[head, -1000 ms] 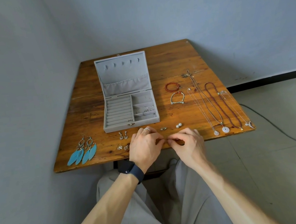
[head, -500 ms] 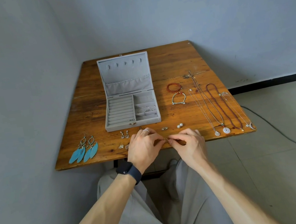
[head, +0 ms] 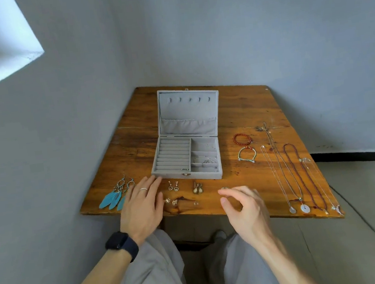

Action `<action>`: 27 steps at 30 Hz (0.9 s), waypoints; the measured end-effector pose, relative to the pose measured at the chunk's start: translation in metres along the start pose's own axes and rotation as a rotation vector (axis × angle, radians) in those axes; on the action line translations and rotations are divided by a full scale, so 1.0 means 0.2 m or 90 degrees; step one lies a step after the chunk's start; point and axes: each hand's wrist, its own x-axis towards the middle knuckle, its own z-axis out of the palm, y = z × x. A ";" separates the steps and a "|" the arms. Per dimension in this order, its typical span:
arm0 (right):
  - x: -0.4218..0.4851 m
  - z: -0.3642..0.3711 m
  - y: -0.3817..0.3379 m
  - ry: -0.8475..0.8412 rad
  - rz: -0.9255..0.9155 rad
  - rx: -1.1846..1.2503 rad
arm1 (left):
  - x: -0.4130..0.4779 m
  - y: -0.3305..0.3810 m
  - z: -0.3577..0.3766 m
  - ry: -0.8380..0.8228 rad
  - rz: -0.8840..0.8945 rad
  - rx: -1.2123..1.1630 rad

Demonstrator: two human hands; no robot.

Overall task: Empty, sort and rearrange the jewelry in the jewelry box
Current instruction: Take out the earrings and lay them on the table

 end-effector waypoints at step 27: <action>0.74 0.34 -0.35 -0.327 0.026 -0.297 | -0.06 -0.07 0.16 0.021 -0.006 0.057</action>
